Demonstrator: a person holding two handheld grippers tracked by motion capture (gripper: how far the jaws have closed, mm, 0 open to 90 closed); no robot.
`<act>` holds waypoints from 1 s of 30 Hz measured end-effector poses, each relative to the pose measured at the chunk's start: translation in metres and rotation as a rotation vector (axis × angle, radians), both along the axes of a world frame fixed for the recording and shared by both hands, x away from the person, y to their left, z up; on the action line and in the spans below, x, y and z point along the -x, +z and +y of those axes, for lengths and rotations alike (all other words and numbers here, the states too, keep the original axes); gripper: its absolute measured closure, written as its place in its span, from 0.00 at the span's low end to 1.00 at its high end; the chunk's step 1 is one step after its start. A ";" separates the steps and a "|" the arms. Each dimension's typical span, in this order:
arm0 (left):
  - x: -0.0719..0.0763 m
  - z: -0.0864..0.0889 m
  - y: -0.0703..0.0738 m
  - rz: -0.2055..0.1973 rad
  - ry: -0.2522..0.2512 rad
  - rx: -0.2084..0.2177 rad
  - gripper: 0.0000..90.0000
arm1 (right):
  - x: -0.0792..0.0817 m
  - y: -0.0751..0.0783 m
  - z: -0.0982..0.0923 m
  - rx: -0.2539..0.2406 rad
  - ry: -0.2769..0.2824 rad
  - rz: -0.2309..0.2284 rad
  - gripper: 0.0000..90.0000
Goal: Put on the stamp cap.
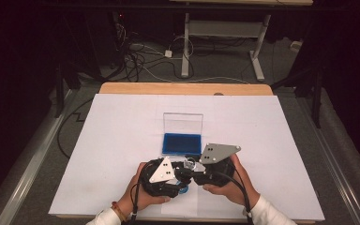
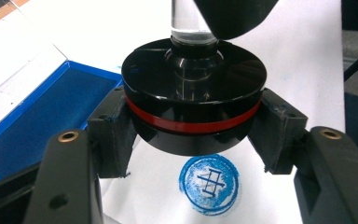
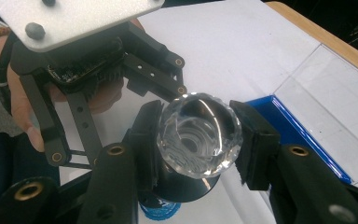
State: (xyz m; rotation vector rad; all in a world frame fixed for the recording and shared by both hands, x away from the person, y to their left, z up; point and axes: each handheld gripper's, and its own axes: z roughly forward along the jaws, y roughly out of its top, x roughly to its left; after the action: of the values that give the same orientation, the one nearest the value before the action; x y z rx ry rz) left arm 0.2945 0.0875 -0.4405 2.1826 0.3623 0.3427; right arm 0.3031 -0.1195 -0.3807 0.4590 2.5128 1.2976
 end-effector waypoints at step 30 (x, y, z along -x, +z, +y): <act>0.000 -0.003 -0.004 -0.020 -0.003 -0.094 0.41 | -0.004 -0.009 0.004 0.039 0.001 0.044 0.63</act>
State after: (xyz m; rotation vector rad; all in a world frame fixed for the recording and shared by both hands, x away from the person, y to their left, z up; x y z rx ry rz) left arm 0.2947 0.0847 -0.4442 2.2697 0.3381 0.3872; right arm 0.3069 -0.1159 -0.3898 0.4830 2.5699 1.2489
